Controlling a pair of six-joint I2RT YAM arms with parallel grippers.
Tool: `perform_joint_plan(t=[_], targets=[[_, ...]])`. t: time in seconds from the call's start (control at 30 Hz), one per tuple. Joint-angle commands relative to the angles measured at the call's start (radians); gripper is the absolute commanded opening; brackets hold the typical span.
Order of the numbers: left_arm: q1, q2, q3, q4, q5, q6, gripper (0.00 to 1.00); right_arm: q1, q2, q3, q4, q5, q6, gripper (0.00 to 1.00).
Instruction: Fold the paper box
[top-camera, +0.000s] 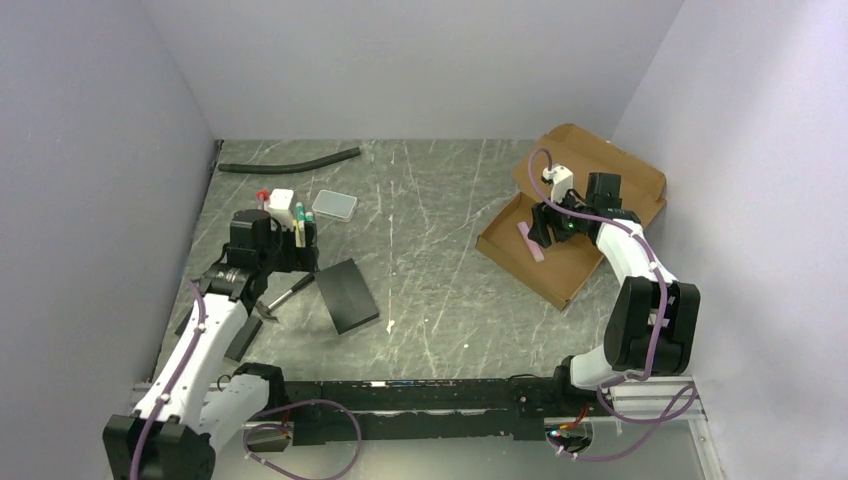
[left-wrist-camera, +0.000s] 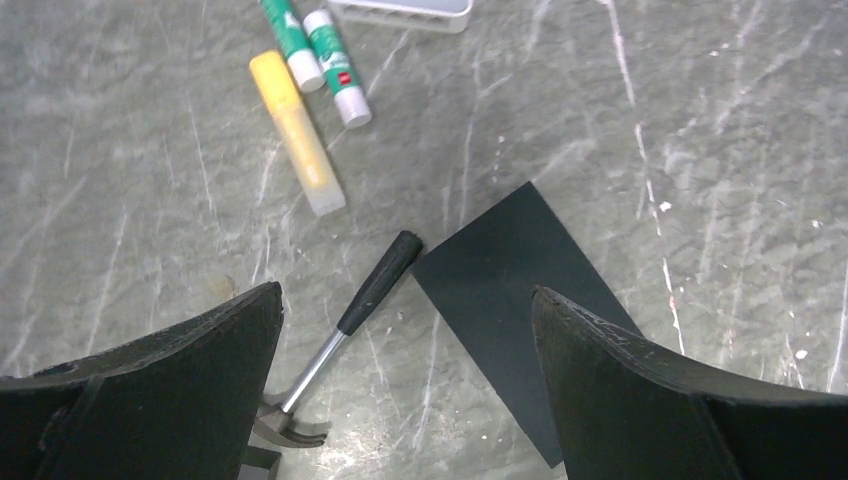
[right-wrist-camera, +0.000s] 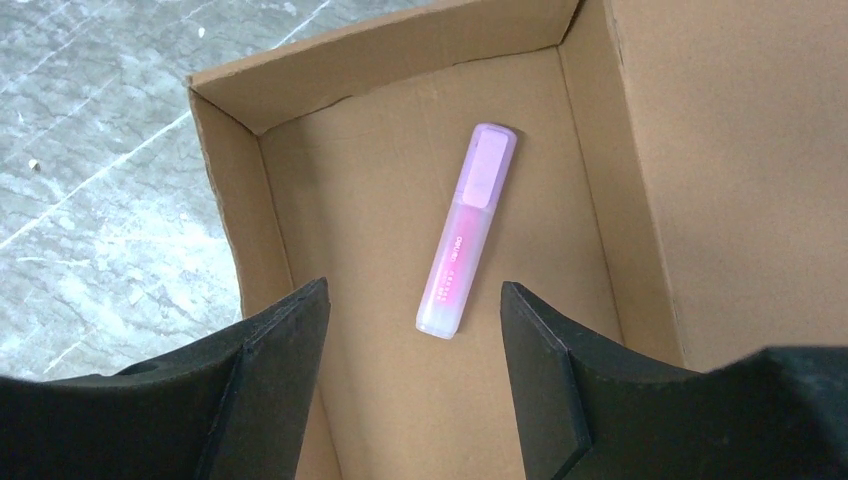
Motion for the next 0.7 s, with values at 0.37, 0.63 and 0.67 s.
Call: perform_joint_plan(t=[0.37, 0.63, 0.67], targets=[[0.224, 0.376, 0.268, -0.023, -0.034, -0.369, 1.00, 0.035, -0.046, 0.039, -0.009, -0.046, -0.028, 0.69], [0.234, 0.587, 0.428, -0.150, 0.038, -0.249, 0.99, 0.036, -0.038, 0.038, -0.010, -0.045, -0.031, 0.70], [0.241, 0.588, 0.426, -0.145, 0.066, -0.244, 1.00, 0.038, -0.036, 0.039, -0.013, -0.047, -0.034, 0.70]])
